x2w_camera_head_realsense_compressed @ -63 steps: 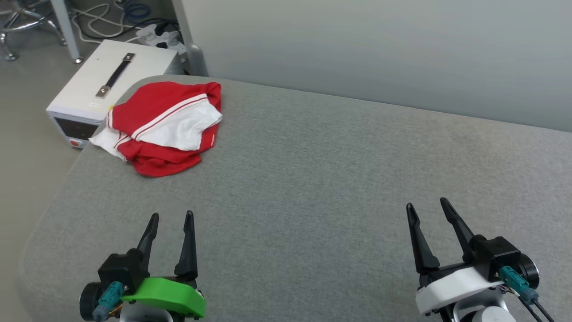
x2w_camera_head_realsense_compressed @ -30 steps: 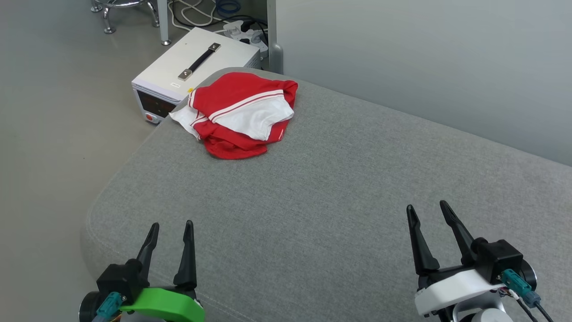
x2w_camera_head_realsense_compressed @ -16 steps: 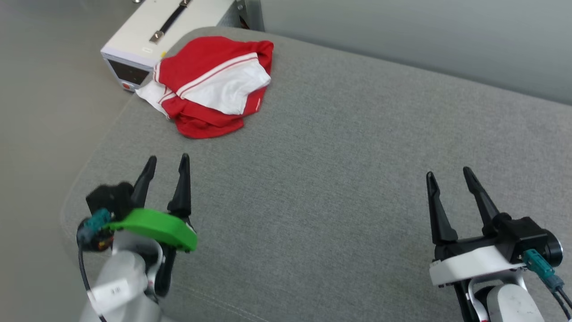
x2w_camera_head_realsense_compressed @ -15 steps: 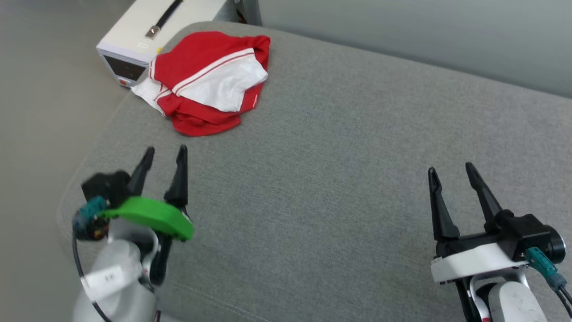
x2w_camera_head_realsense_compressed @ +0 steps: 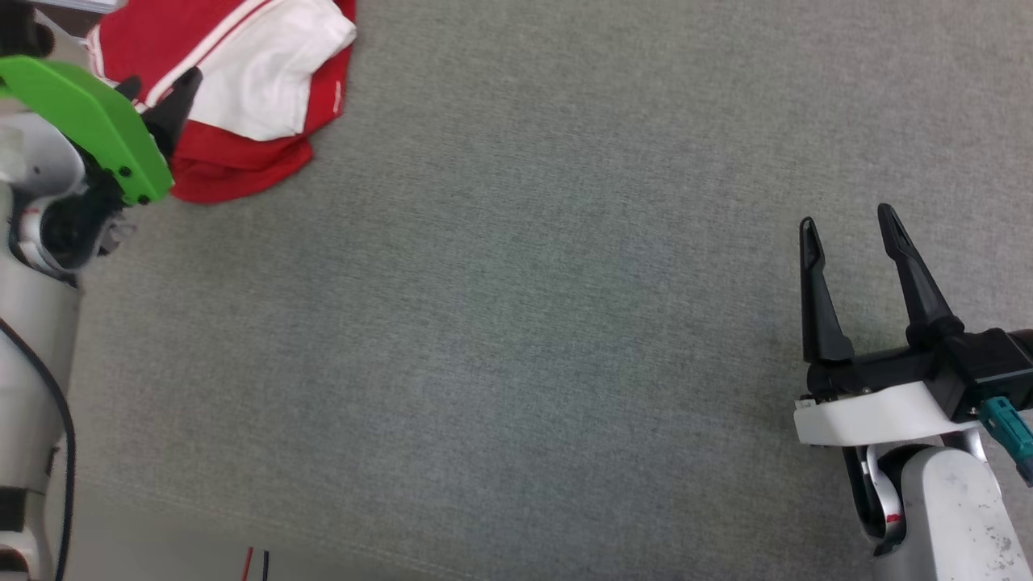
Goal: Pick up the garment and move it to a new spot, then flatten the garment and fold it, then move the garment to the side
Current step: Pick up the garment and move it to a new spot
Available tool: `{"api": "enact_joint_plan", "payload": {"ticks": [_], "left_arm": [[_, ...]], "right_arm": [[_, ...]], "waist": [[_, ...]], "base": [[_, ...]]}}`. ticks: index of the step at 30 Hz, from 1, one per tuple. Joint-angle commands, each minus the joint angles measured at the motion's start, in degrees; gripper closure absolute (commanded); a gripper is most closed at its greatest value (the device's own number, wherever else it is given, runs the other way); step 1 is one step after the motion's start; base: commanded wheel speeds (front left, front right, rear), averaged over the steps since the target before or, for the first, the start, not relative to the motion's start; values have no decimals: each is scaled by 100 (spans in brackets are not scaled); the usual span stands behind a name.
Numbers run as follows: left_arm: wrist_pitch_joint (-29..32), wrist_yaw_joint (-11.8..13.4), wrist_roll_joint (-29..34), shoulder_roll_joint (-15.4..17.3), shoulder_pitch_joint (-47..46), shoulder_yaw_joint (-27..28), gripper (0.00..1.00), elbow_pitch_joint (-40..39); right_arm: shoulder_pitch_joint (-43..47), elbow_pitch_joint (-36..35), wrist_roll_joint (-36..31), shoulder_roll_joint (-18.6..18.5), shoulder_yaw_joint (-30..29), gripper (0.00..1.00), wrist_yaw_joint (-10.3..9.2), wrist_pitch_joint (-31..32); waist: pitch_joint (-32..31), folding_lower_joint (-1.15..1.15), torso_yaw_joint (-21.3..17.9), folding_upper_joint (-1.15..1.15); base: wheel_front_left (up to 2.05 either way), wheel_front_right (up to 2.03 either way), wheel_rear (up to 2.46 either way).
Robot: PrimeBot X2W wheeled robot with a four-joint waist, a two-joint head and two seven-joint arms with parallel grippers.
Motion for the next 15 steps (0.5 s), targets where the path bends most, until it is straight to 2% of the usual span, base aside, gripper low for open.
{"api": "enact_joint_plan", "payload": {"ticks": [1, 4, 8, 12, 15], "left_arm": [[196, -15, -139, 120, -244, -50, 0, 94], [645, -15, -360, 333, -532, -263, 0, 243], [1099, -15, -719, 438, -732, -434, 0, 406], [1341, -15, -766, 449, -762, -711, 0, 618], [1288, -15, -816, 406, -726, -810, 0, 792]], "right_arm": [[-94, -53, -51, -19, 31, 0, -6, -27], [-168, -95, -61, -19, 64, 0, -6, -27], [-227, -112, -58, -19, 52, 0, -6, -27], [-247, -110, -57, -19, 41, 0, -6, -27], [-264, -99, -59, -19, 66, 0, -6, -27]], "waist": [[633, -1, -530, 0], [795, -1, -623, 0], [917, -1, -690, 0], [977, -1, -708, 0], [998, -1, -717, 0]], "base": [[0, 0, 0], [0, 0, 0], [0, 0, 0], [0, 0, 0], [0, 0, 0]]}}
